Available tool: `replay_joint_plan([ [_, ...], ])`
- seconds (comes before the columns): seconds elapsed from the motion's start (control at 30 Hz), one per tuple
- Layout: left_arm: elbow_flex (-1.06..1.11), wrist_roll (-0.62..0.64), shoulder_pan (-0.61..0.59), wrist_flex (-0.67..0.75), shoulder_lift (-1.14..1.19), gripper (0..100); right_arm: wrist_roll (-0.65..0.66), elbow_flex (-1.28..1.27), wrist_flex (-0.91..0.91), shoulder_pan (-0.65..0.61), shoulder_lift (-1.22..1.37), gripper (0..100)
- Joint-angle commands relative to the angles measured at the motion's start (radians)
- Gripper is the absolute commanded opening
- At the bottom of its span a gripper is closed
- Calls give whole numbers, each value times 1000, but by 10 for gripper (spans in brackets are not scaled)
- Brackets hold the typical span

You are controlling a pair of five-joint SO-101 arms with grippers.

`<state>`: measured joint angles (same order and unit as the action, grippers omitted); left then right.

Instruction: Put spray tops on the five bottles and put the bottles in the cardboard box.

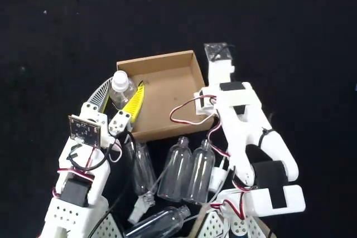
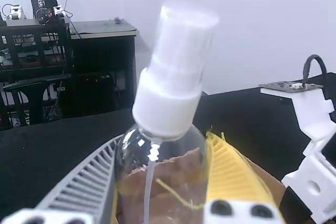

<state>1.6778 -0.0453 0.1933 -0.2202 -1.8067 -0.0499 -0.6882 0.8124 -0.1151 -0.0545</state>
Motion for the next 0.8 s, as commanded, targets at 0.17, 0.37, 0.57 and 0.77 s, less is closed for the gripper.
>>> replay_joint_plan([
  [0.17,22,3,1,-5,-14,30,-172,-51,2,12,-111,11],
  [0.37,22,3,1,-5,-14,30,-172,-113,2,11,-182,11],
  [0.57,22,3,1,-5,-14,30,-172,-156,-2,-12,-237,13],
  [0.77,22,9,5,-5,-14,30,-172,-151,-95,-163,-170,57],
])
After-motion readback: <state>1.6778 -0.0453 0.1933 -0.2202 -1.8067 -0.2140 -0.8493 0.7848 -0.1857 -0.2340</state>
